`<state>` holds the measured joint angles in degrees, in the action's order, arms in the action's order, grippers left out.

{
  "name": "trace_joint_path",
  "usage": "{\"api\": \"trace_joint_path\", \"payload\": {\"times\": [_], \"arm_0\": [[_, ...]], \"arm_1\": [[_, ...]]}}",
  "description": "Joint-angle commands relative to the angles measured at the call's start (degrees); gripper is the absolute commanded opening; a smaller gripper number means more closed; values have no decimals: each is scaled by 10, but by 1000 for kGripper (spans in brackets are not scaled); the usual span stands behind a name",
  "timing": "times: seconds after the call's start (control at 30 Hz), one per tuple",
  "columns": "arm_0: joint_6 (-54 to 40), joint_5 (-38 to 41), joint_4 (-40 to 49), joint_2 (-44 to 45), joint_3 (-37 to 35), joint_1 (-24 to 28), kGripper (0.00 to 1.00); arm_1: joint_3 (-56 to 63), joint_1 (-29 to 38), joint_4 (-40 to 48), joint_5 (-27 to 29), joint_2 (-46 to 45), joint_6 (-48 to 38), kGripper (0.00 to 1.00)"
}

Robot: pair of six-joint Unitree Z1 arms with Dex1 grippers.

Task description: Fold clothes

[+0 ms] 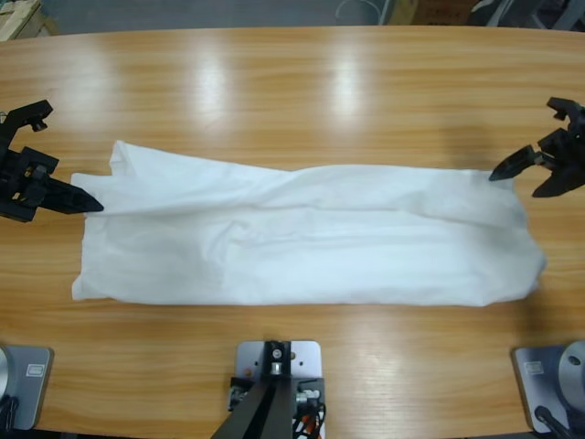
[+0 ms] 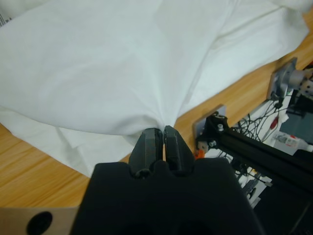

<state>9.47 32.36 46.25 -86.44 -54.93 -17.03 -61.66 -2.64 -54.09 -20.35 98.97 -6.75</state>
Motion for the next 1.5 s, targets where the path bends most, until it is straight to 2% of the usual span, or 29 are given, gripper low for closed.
{"api": "trace_joint_path", "payload": {"times": [0.03,0.7,0.9,1.13,1.3,1.33,1.37,1.47,1.5], "arm_0": [[-9,10,4,-35,8,-2,0],[-19,18,5,-41,8,-6,0],[-24,18,5,-52,4,-6,0],[-25,18,6,-53,2,-6,0],[-27,18,6,-49,3,-5,0],[-27,18,6,-49,3,-5,0],[-27,18,6,-49,4,-5,0],[-27,18,7,-48,4,-5,0],[-27,18,7,-47,4,-5,0]], "arm_1": [[17,11,6,-14,11,9,874],[36,18,34,-13,-17,19,873],[28,25,49,-14,13,11,874],[28,82,67,-18,63,-24,873],[28,87,63,-17,69,-27,868],[28,87,61,-17,70,-28,836],[28,87,59,-15,71,-28,672],[28,87,56,-13,68,-28,60],[28,87,52,-11,65,-28,0]]}}
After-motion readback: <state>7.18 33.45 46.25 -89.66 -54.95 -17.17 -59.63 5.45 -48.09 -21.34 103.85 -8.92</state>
